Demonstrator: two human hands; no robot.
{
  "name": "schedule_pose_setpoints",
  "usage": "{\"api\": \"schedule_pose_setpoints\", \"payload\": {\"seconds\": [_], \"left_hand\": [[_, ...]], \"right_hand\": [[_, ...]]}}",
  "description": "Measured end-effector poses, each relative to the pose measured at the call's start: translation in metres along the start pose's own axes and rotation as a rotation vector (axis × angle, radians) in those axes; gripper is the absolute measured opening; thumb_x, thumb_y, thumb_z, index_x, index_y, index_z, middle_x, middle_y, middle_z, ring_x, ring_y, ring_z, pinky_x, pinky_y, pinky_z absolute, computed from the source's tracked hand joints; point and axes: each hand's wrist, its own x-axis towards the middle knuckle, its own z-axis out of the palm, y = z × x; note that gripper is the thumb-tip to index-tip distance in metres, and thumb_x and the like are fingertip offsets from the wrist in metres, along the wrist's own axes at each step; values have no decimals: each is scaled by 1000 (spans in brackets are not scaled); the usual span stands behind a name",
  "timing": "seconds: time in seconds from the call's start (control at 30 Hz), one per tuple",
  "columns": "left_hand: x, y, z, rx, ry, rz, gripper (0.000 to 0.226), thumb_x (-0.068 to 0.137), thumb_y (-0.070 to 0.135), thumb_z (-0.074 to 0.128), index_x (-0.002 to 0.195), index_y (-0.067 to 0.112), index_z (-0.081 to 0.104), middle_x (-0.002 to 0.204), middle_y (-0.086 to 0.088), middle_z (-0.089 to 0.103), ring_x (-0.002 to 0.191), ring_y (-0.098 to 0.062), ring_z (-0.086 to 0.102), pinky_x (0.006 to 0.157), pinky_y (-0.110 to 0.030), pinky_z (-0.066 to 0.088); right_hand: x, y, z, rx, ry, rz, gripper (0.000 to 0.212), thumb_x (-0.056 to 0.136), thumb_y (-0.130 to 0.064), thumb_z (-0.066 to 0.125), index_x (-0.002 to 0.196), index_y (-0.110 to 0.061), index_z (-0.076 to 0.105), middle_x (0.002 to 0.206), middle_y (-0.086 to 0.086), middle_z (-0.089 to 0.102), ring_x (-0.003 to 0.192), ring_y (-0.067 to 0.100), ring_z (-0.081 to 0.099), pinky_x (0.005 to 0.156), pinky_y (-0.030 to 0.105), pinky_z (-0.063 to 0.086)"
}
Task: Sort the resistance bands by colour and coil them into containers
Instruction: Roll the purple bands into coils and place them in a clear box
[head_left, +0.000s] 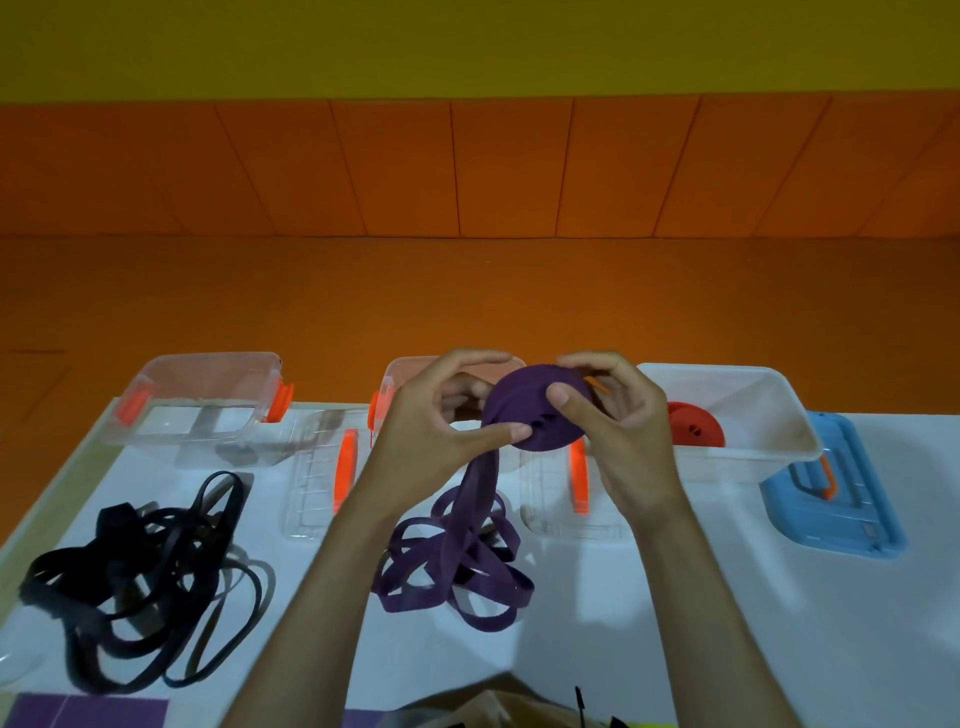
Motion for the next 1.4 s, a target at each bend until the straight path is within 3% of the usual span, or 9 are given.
{"api": "schedule_pose_setpoints", "payload": {"seconds": [0.1, 0.27, 0.43, 0.63, 0.93, 1.03, 1.17, 1.27, 1.4], "left_hand": [[1, 3, 1, -28, 7, 38, 65, 77, 18, 96, 131, 35, 65, 94, 7, 77, 94, -16, 77, 86, -21, 58], [0, 5, 8, -55, 41, 43, 55, 77, 24, 95, 125, 33, 68, 111, 8, 80, 104, -13, 77, 91, -22, 59], [5, 7, 0, 77, 18, -16, 31, 72, 38, 91, 100, 39, 78, 100, 21, 79, 94, -1, 76, 84, -15, 56], [7, 9, 0, 111, -47, 7, 30, 76, 27, 94, 101, 35, 79, 97, 20, 79, 92, -1, 76, 80, -10, 55], [2, 2, -7, 123, -28, 2, 31, 78, 24, 94, 106, 30, 82, 102, 19, 80, 100, -3, 74, 87, -13, 54], [0, 0, -2, 24, 43, 58, 44, 78, 16, 94, 116, 30, 78, 113, 17, 78, 108, -7, 74, 90, -17, 57], [-7, -9, 0, -25, 168, -7, 55, 69, 18, 99, 117, 26, 73, 101, 6, 82, 96, -13, 79, 87, -26, 62], [-7, -9, -6, 64, 104, -20, 60, 68, 27, 100, 121, 33, 72, 96, 12, 81, 92, -8, 79, 84, -23, 63], [-5, -6, -3, 123, 39, 17, 59, 72, 33, 98, 124, 40, 70, 97, 18, 79, 95, -4, 77, 83, -14, 58]], "right_hand": [[-1, 1, -7, -24, -47, -18, 17, 87, -27, 82, 100, -35, 75, 113, -8, 77, 113, 17, 72, 88, 27, 60], [2, 4, -12, -59, 18, -73, 29, 77, -18, 92, 90, -31, 70, 102, -3, 77, 106, 23, 75, 88, 41, 63], [-1, 5, -9, -5, -44, -78, 29, 85, -17, 88, 103, -36, 75, 110, -6, 76, 109, 20, 73, 87, 27, 60], [-1, 3, -11, -72, -14, -48, 23, 75, -32, 90, 87, -39, 72, 101, 0, 76, 104, 28, 74, 87, 49, 62], [-11, 19, -1, 96, -4, 0, 30, 81, -15, 88, 98, -16, 63, 116, 6, 76, 115, 25, 72, 89, 29, 60], [-11, 20, 3, 80, 50, 17, 32, 78, -25, 90, 96, -25, 62, 102, -1, 74, 101, 21, 72, 82, 28, 59], [-11, 22, 2, 31, -79, 63, 37, 89, -21, 84, 119, -33, 66, 107, 0, 73, 105, 22, 72, 87, 28, 59], [-12, 22, 2, -18, -162, 97, 33, 88, -22, 85, 114, -32, 67, 113, -5, 74, 111, 18, 72, 89, 25, 58], [-10, 15, 10, 1, -21, 29, 42, 77, -31, 91, 112, -39, 70, 106, 0, 77, 101, 21, 76, 83, 25, 60]]}}
